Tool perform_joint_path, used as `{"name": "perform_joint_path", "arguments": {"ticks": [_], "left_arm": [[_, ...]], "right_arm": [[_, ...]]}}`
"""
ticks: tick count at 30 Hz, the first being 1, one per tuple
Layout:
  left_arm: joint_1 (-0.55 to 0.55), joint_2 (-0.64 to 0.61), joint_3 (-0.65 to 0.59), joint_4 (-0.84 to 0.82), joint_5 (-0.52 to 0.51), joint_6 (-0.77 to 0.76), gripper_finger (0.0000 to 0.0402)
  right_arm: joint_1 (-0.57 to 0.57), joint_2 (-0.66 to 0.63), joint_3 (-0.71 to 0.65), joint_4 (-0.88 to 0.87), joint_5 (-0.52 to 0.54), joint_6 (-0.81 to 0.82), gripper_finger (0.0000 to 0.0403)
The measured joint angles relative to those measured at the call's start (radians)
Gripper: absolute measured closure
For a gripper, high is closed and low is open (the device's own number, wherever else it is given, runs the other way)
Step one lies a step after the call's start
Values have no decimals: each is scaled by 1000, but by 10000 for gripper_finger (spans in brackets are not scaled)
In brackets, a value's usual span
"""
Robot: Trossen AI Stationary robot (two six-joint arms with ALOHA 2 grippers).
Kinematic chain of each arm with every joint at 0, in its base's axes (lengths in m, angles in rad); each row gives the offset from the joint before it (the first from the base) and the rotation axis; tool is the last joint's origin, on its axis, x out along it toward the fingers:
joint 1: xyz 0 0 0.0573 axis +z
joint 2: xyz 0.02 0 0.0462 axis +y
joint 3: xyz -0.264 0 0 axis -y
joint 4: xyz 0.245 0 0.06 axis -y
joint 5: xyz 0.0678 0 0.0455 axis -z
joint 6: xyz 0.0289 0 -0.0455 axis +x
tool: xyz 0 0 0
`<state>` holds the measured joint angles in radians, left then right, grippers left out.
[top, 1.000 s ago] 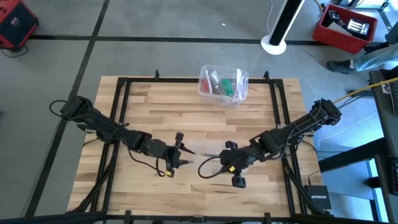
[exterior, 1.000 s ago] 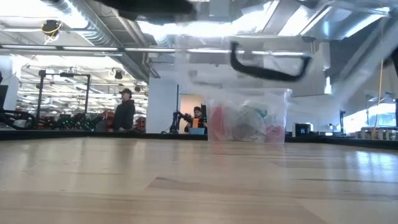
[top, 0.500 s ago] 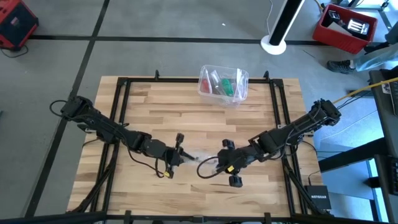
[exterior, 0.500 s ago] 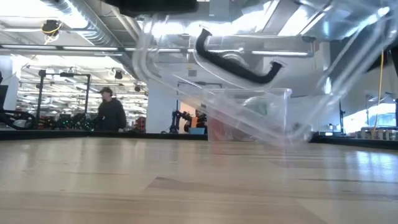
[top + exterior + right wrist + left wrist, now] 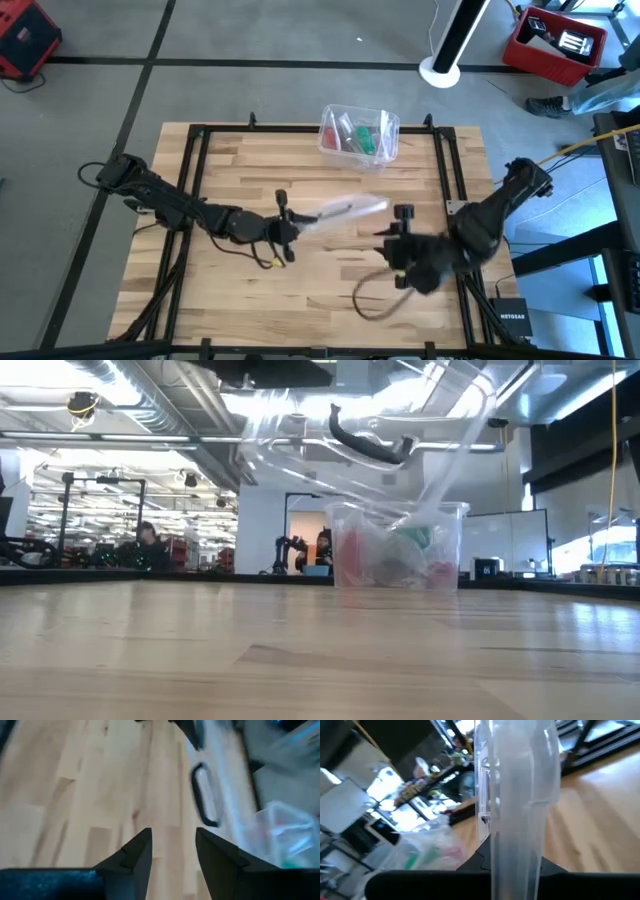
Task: Roll bandage
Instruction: Close the transparent bin
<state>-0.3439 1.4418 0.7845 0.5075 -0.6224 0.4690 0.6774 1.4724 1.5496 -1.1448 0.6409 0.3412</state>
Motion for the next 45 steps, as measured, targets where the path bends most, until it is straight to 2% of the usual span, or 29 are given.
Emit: {"name": "perform_joint_path", "arguments": {"ticks": [5, 8, 10, 13, 17, 24, 28, 37, 41, 45], "left_arm": [[28, 0, 0, 71, 1, 79, 394], [34, 0, 0, 95, 6, 146, 397], [33, 0, 0, 111, 7, 190, 399], [22, 0, 8, 127, 7, 313, 396], [9, 0, 39, 131, 11, 444, 399], [10, 0, 84, 139, 5, 575, 400], [12, 0, 112, 137, 3, 585, 399], [12, 0, 140, 135, -43, 588, 397], [12, 0, 142, 136, -52, 581, 397], [-1, 0, 142, 134, -61, 555, 396]], "right_arm": [[110, 3, -227, 165, 236, -3, 247], [129, 4, -407, 354, 409, -41, 247], [121, 8, -514, 545, 493, -130, 247], [77, 25, -624, 845, 573, -375, 247], [-11, 62, -666, 1121, 580, -732, 246], [-129, 85, -666, 1445, 609, -1172, 246], [-164, 85, -666, 1595, 616, -1352, 246], [-203, 84, -666, 1805, 604, -1742, 246], [-200, 84, -641, 1831, 558, -1839, 246], [-226, 84, -608, 1829, 552, -1865, 246]]}}
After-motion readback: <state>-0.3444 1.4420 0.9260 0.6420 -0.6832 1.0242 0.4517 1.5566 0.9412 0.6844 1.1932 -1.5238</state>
